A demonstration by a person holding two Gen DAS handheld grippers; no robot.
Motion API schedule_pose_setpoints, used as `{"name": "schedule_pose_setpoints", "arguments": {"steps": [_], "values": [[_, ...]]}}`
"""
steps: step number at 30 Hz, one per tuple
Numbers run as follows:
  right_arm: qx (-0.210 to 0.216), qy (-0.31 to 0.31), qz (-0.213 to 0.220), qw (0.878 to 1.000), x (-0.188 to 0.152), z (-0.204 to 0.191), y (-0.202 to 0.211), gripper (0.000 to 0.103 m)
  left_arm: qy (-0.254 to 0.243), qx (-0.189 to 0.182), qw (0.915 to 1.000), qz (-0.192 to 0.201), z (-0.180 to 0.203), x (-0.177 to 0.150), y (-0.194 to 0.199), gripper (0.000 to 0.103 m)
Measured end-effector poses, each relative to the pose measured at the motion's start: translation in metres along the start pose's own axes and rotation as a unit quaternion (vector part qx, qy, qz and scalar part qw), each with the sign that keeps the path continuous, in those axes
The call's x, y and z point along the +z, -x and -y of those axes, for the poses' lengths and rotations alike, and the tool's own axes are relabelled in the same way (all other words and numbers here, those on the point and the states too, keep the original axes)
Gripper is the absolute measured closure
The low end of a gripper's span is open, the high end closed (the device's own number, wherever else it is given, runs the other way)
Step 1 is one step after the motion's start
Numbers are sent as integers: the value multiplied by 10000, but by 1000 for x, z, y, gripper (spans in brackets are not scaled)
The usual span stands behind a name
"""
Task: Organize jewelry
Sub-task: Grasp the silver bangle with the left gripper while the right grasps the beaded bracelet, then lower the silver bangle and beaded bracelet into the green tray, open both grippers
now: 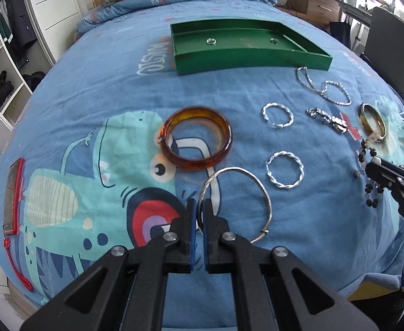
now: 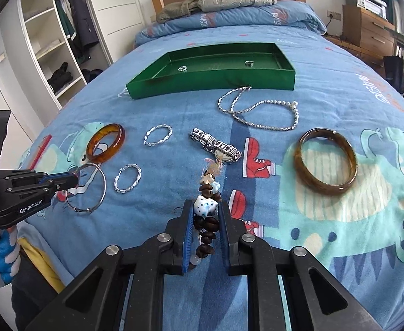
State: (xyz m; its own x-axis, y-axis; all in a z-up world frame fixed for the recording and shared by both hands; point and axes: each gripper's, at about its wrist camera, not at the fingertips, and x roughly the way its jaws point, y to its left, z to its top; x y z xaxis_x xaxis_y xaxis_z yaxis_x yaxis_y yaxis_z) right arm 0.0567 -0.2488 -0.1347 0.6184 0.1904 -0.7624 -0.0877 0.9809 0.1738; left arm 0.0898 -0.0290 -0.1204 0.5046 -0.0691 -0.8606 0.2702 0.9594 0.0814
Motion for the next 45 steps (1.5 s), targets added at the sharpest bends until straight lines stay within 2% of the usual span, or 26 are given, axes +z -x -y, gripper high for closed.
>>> {"name": "schedule_pose_setpoints", "arguments": {"steps": [8, 18, 29, 33, 38, 45], "values": [[37, -44, 130, 9999, -4, 1, 14, 86, -117, -40, 9998, 137, 5, 1, 20, 100], [179, -111, 275, 9994, -9, 6, 22, 86, -319, 105, 9990, 304, 18, 8, 39, 100], [312, -35, 497, 9983, 6, 6, 35, 86, -588, 175, 9958, 673, 25, 42, 69, 100], [356, 90, 626, 9974, 27, 3, 39, 86, -553, 123, 9948, 843, 23, 67, 74, 100], [362, 137, 812, 9959, 72, 7, 35, 86, -448, 50, 9935, 1044, 17, 110, 67, 100], [204, 29, 982, 9950, 148, 21, 2, 86, -305, 49, 9926, 1173, 17, 179, 30, 100]]}}
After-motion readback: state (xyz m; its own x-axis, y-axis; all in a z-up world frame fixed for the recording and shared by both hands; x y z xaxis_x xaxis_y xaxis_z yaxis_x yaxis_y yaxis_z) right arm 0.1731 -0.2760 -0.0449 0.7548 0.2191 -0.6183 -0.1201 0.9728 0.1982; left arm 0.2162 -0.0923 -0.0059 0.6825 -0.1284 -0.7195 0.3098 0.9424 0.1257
